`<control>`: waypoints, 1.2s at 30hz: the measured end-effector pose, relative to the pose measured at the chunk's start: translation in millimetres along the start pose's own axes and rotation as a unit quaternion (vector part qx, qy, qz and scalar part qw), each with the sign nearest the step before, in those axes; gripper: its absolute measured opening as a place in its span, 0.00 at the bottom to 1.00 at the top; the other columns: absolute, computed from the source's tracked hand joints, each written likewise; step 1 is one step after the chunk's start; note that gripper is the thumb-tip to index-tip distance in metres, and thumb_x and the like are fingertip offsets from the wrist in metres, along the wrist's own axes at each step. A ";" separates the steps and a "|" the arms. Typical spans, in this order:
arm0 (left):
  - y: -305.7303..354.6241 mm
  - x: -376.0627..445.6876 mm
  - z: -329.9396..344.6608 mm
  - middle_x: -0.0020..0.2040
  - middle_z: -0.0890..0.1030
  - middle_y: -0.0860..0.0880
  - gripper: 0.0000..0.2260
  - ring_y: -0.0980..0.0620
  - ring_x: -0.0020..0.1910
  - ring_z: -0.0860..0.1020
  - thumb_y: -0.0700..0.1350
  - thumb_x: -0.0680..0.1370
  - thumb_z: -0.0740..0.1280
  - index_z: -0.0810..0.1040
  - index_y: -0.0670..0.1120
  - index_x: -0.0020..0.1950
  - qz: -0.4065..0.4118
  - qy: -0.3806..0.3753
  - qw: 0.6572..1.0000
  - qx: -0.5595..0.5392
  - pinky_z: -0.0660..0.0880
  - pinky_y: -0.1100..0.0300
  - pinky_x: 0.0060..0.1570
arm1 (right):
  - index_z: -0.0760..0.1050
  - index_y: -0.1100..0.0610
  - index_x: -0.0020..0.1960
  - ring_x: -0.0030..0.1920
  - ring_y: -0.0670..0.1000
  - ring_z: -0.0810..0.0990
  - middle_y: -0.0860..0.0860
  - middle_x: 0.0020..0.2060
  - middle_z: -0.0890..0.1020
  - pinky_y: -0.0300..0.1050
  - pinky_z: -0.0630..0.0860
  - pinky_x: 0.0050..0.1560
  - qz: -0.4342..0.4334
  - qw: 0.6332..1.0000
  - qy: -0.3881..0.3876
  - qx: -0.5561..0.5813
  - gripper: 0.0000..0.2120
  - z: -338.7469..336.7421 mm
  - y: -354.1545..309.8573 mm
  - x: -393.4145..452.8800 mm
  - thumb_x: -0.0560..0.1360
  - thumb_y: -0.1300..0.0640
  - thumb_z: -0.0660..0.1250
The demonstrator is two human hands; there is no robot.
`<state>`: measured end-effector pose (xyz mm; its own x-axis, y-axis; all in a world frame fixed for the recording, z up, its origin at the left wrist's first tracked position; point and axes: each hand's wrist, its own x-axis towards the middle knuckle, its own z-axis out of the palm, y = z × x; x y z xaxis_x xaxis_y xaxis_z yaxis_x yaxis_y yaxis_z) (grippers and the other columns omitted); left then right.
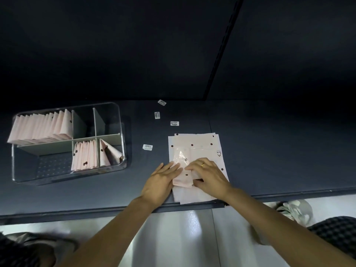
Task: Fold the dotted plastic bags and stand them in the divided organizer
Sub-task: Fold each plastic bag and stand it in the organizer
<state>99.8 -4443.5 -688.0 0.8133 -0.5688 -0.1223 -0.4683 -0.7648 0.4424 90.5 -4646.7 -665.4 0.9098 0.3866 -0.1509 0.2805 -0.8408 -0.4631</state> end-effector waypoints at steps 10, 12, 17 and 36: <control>-4.2 13.3 -0.5 0.57 0.79 0.60 0.09 0.55 0.48 0.64 0.52 0.78 0.65 0.83 0.51 0.53 -0.132 0.120 0.978 -0.110 0.59 0.62 0.49 | 0.81 0.56 0.47 0.55 0.50 0.67 0.45 0.48 0.74 0.42 0.58 0.51 0.202 0.972 0.040 0.112 0.12 15.1 -3.4 15.3 0.78 0.50 0.63; -1.7 18.6 -0.3 0.52 0.78 0.57 0.09 0.55 0.48 0.62 0.52 0.77 0.66 0.83 0.51 0.49 -0.184 0.130 0.967 -0.122 0.58 0.62 0.48 | 0.78 0.56 0.39 0.55 0.51 0.67 0.45 0.46 0.73 0.43 0.59 0.50 0.247 0.959 0.047 0.132 0.15 16.6 -8.4 19.5 0.79 0.48 0.61; 3.6 23.5 -0.8 0.48 0.69 0.55 0.09 0.53 0.50 0.63 0.54 0.76 0.67 0.84 0.53 0.48 -0.268 0.129 0.943 -0.150 0.62 0.60 0.54 | 0.65 0.53 0.31 0.54 0.57 0.69 0.53 0.50 0.75 0.47 0.64 0.48 0.304 0.951 0.047 0.041 0.21 19.0 -22.3 31.4 0.80 0.46 0.55; -7.8 26.8 8.2 0.76 0.34 0.49 0.33 0.55 0.73 0.32 0.63 0.79 0.43 0.35 0.44 0.75 0.018 -0.075 0.983 0.166 0.32 0.55 0.72 | 0.78 0.56 0.52 0.58 0.56 0.70 0.55 0.54 0.76 0.50 0.65 0.54 0.331 0.940 0.046 -0.067 0.20 18.5 -35.7 45.9 0.82 0.49 0.50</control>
<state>122.5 -4455.3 -702.0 0.7451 -0.6171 -0.2531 -0.6033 -0.7854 0.1385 116.5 -4591.9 -671.9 0.9195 -0.2673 -0.2881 -0.3258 -0.9284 -0.1786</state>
